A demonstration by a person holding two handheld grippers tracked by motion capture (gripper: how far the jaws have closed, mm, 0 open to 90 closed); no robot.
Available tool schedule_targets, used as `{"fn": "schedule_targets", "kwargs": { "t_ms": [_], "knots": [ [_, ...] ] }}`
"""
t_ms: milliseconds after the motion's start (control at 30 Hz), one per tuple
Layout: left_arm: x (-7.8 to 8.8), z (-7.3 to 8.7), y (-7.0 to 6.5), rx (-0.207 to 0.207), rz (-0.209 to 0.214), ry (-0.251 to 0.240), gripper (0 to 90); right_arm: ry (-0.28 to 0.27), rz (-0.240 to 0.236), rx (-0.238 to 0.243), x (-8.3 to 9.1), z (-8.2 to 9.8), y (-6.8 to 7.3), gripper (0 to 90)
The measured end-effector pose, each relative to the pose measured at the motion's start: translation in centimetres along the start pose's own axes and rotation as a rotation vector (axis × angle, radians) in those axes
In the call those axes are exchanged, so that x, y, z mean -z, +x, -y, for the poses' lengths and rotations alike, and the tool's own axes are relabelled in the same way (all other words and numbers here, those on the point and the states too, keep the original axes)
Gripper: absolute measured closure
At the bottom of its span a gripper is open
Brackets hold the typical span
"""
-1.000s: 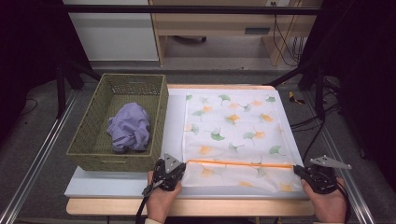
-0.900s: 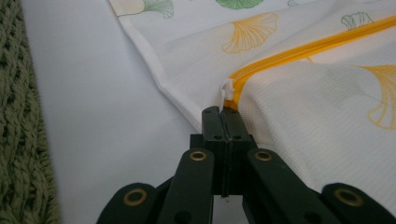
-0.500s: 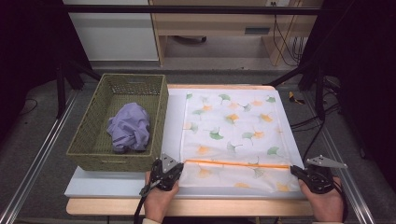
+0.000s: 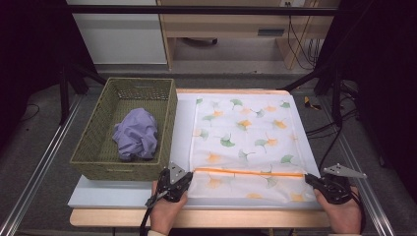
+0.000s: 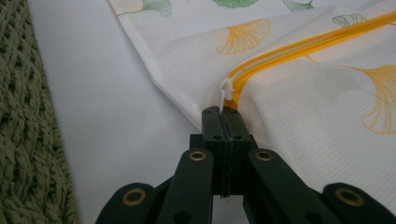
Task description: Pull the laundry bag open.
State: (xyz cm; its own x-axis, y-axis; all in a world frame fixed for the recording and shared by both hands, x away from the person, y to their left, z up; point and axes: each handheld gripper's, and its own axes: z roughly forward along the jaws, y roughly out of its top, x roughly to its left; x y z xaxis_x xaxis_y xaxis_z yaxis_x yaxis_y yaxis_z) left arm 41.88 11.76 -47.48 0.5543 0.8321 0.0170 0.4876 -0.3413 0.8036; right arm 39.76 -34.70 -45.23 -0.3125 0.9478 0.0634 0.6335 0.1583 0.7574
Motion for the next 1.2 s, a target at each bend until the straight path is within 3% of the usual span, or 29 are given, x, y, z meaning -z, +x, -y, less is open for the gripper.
{"fn": "schedule_targets", "kwargs": {
  "t_ms": [300,633,733,1100,1200],
  "knots": [
    [0.0,0.1,0.0,-0.005,-0.018,-0.009,85.1,0.017,-0.015,-0.011,-0.2,0.4,-0.2,84.6],
    [0.9,0.0,0.5,0.009,-0.049,-0.067,77.5,0.007,0.007,0.008,0.0,0.5,-0.2,76.1],
    [1.2,0.0,0.7,0.017,-0.052,-0.088,76.0,-0.009,0.02,-0.006,0.1,0.6,-0.3,71.0],
    [2.0,0.1,0.4,0.013,-0.022,-0.138,66.1,-0.153,0.037,-0.005,1.0,0.1,-0.3,42.5],
    [2.0,0.0,0.3,0.033,-0.011,-0.156,62.7,-0.173,0.041,-0.011,1.1,0.0,-0.3,37.2]
  ]
}}
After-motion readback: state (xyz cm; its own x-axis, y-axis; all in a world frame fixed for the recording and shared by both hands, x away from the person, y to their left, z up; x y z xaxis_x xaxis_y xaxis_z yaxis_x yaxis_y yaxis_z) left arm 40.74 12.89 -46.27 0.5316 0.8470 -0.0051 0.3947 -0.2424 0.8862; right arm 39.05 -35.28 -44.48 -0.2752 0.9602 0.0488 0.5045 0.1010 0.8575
